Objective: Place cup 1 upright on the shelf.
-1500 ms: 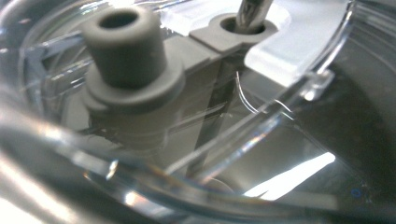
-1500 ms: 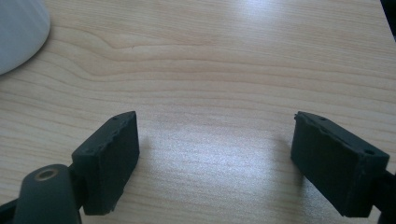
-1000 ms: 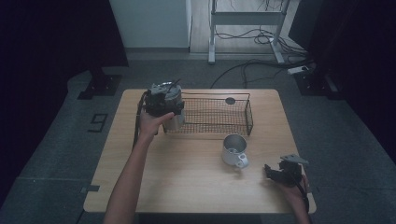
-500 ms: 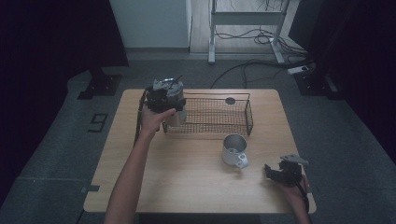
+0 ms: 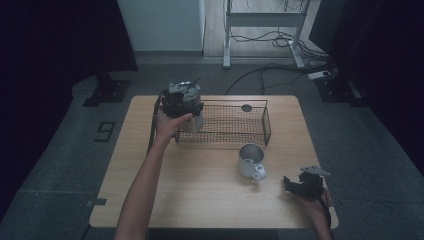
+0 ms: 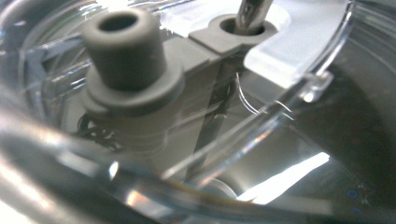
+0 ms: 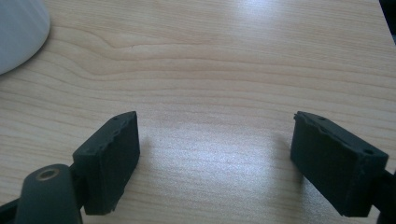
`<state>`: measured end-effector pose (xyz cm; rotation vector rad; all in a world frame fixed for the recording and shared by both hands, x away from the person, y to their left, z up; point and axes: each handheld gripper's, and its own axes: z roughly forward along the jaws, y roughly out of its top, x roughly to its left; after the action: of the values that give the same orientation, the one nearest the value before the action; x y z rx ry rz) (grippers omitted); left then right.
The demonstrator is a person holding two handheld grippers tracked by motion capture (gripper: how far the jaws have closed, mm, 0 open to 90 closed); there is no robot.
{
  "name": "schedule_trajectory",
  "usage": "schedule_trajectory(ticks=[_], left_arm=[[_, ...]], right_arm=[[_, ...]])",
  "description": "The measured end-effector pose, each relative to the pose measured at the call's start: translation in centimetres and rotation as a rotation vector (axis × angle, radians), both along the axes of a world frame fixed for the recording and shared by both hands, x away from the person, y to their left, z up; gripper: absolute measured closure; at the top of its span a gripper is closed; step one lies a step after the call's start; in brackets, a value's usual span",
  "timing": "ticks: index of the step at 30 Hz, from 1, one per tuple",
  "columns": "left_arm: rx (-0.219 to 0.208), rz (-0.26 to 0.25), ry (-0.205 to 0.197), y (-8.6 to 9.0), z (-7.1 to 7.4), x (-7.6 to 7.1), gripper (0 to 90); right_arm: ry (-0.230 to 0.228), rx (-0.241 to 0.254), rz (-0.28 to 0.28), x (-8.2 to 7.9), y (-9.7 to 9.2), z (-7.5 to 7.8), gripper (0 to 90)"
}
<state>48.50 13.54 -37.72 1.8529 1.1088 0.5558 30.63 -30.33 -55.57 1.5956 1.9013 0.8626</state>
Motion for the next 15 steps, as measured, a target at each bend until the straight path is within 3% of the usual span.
schedule_trajectory(ticks=[15], left_arm=[[0.011, -0.005, -0.009, -0.9, 0.0, 1.1, 4.0]], right_arm=[[0.000, 0.000, 0.000, 0.0, 0.0, 0.0, 15.7]])
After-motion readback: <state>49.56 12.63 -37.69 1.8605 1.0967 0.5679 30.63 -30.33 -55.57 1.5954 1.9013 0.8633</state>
